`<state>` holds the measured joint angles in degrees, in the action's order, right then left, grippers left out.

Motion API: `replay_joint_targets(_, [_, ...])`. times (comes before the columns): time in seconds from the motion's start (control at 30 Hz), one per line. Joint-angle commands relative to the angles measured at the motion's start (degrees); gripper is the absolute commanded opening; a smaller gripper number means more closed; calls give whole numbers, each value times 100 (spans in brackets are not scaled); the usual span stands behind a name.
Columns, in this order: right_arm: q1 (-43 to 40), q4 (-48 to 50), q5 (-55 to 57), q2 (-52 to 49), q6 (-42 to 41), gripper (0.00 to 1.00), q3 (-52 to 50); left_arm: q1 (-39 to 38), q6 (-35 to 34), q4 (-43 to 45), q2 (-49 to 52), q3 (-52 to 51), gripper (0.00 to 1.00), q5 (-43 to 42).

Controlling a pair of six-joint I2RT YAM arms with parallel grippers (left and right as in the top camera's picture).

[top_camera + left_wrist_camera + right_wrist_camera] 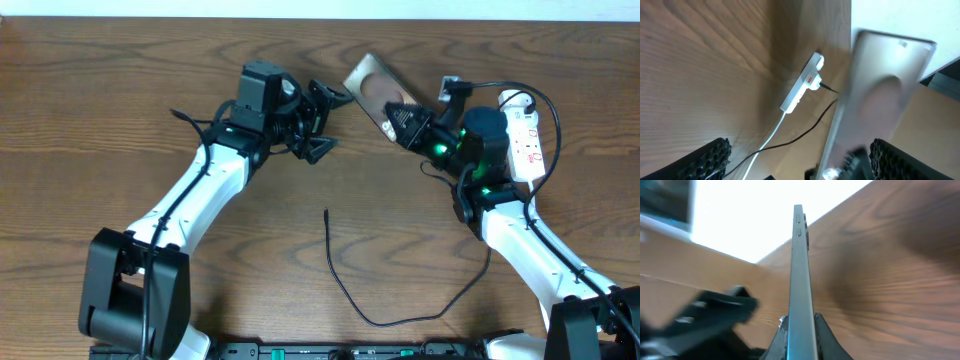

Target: Plug charger to phone and switch on socket

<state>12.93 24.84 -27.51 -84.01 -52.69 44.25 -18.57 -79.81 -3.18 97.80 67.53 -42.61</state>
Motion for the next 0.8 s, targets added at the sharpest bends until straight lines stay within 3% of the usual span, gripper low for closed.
replay_joint_targets(0.0, [-20,216,-302,7,-1572,1,72,170,223,-2,-168,116,90,-197])
replay_joint_targets(0.33, [35,256,-304,7,-3110,1,72,382,216,9,-168,116,90,-197])
replay_joint_targets(0.77, [431,273,-328,7,-4937,2,72,382,214,1023,-168,116,90,-170])
